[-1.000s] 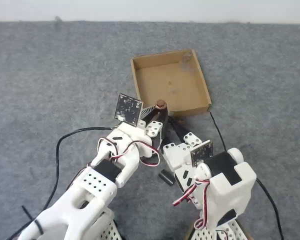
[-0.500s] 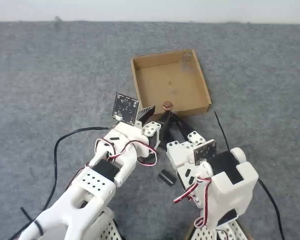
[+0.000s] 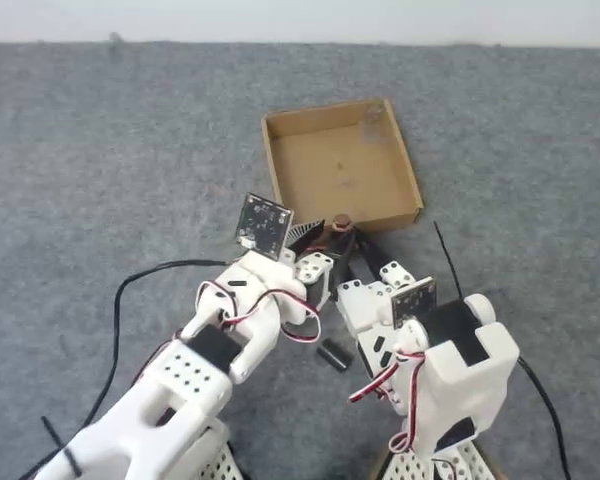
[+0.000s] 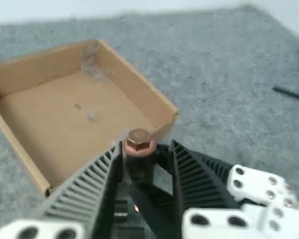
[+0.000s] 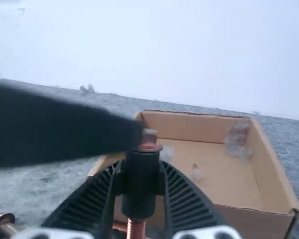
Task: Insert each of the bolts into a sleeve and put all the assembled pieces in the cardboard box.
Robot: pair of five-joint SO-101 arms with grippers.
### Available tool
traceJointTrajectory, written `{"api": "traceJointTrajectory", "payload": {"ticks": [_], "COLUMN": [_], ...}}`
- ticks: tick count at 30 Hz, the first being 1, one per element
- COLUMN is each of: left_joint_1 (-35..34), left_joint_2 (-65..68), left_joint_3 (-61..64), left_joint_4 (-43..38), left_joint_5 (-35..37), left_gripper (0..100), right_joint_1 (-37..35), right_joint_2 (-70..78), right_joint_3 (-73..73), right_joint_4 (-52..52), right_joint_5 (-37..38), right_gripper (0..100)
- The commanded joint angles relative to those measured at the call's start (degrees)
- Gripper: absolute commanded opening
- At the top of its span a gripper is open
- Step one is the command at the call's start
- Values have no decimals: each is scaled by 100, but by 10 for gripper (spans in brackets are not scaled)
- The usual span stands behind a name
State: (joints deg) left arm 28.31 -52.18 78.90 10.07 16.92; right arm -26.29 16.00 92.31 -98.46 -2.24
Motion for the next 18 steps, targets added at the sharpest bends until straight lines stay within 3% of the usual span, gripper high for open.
{"api": "traceJointTrajectory", "payload": {"ticks": [1, 6, 10, 15, 18], "left_joint_1": [-158, -1248, -2233, -2699, -2831], "left_joint_2": [-905, -1934, -2532, -3323, -3727], "left_joint_3": [-13, 119, 831, 1780, 1807], "left_joint_4": [545, 1310, 1407, 1415, 1890], "left_joint_5": [9, 229, 246, 229, 229], "left_gripper": [145, 145, 145, 145, 145], "right_joint_1": [66, 57, 31, 48, 48], "right_joint_2": [-145, -145, -145, -145, -145], "right_joint_3": [-123, -123, -114, -105, -97], "right_joint_4": [-136, -136, -136, -136, -136], "right_joint_5": [-26, -35, -35, -35, -35], "right_gripper": [6, 6, 6, 6, 6]}}
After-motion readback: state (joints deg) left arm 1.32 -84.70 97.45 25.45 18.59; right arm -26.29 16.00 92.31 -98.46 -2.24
